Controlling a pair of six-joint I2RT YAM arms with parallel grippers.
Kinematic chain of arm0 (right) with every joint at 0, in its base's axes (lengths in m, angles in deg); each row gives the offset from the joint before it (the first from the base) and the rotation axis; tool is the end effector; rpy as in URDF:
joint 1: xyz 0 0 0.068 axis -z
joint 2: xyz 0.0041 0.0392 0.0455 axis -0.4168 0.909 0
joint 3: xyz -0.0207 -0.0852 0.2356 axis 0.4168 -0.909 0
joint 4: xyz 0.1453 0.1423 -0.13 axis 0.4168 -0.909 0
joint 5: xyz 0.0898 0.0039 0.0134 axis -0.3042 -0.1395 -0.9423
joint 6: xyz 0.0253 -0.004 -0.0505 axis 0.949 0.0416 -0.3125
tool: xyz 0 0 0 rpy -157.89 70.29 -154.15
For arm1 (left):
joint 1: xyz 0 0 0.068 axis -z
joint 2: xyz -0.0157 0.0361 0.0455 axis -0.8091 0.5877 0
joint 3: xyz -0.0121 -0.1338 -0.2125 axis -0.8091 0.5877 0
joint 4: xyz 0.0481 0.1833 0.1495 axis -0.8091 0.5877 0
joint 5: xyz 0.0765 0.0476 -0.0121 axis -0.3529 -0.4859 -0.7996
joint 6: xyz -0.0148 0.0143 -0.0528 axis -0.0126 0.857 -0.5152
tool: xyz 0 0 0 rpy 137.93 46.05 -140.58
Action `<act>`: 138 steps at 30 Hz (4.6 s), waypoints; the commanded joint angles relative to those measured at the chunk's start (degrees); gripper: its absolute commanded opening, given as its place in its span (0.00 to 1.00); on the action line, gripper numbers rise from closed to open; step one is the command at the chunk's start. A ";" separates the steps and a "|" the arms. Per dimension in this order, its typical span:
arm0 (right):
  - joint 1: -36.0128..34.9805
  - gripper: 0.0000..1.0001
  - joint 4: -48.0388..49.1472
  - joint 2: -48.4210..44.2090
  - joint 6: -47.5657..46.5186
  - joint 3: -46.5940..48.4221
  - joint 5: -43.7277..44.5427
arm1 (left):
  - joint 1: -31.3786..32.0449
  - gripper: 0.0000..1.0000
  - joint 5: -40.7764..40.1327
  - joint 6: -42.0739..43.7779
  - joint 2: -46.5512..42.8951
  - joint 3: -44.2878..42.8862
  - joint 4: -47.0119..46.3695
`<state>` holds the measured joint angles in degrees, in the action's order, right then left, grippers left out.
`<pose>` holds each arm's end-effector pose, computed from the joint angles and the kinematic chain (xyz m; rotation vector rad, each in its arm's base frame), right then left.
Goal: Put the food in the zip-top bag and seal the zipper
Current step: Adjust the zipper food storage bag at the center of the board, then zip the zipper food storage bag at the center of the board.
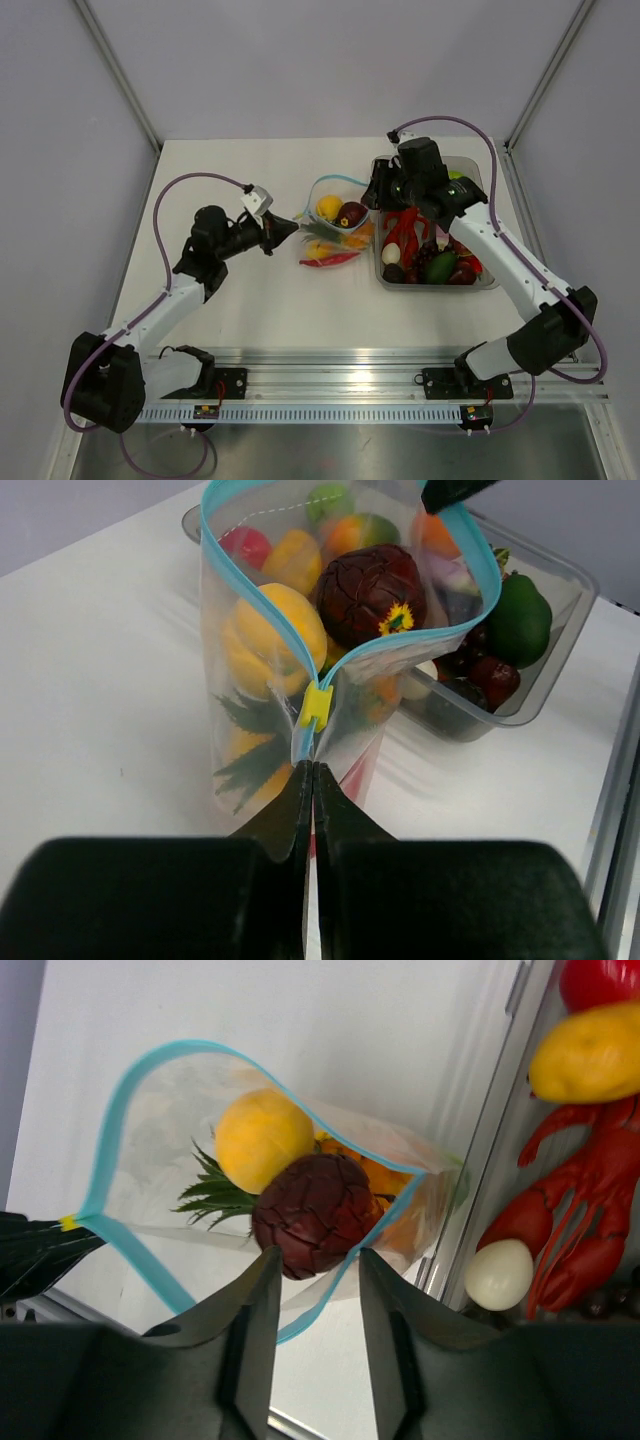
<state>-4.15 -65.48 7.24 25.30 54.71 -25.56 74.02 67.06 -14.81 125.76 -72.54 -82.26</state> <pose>0.2710 0.1525 0.3381 -0.1236 2.2885 0.5913 0.2226 -0.1060 0.2648 0.7226 1.5967 -0.8326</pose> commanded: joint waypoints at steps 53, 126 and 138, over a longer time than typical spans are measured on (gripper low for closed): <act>-10.42 0.52 -8.40 19.46 -75.58 26.22 -37.49 | -1.73 0.00 6.57 1.64 3.60 -7.69 2.73; -10.60 0.00 3.47 18.76 -68.46 21.04 -38.03 | -4.89 0.26 13.52 5.33 3.77 -7.43 -0.25; -10.51 0.00 2.15 19.37 -68.63 21.65 -38.46 | -4.89 0.00 12.99 3.31 5.36 -6.12 -5.78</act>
<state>-14.05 -64.58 28.83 -43.37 75.08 -62.28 69.43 79.02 -11.22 131.13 -78.16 -81.45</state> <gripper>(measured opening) 0.022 0.008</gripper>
